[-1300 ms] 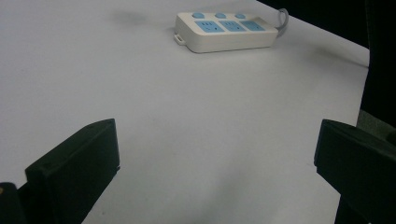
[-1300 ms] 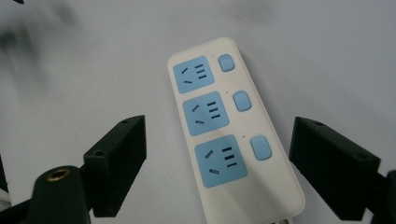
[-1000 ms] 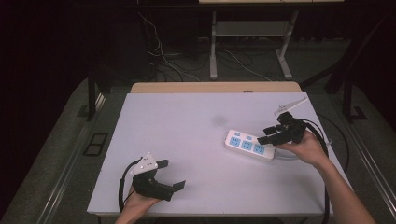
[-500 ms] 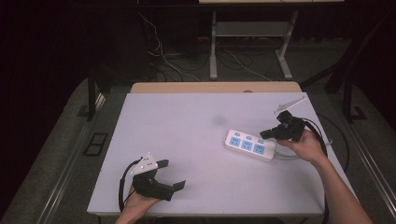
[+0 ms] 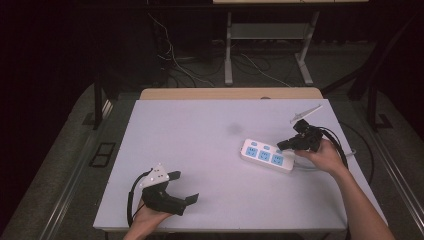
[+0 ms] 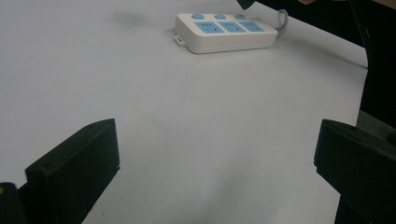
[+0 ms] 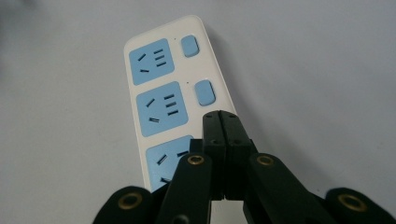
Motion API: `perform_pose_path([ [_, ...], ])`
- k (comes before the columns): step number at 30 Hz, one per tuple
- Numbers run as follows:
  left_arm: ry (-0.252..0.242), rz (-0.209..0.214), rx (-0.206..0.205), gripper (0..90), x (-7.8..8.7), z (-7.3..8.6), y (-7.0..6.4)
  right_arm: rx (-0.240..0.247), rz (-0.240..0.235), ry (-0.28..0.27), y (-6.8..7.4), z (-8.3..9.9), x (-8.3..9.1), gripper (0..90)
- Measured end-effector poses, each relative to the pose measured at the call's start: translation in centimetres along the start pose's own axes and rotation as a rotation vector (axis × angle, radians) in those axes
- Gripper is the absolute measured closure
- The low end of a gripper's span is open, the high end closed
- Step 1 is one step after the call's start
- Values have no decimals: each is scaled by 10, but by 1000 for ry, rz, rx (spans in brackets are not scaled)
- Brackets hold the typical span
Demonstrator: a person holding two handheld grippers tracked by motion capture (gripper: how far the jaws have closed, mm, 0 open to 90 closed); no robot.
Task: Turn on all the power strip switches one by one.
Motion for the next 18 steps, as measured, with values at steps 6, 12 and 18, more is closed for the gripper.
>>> perform_pose_path([
  [6,1,1,0,0,0,0,0,-14,8,10,-3,5,-8,896],
  [12,2,4,-1,0,-1,0,-1,-26,4,-16,-5,5,-8,897],
  [18,3,2,-1,0,-1,0,-1,-20,0,-19,-3,4,-10,897],
])
Point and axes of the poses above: each handheld gripper's, and its own axes: x roughly backward along the jaws, z roughly out of its underside, y roughly to its left, the point moved 9 cm from there along -x, roughly forward along the jaws, and after that the axes turned 12 degrees about y, right-handed, at the moved point
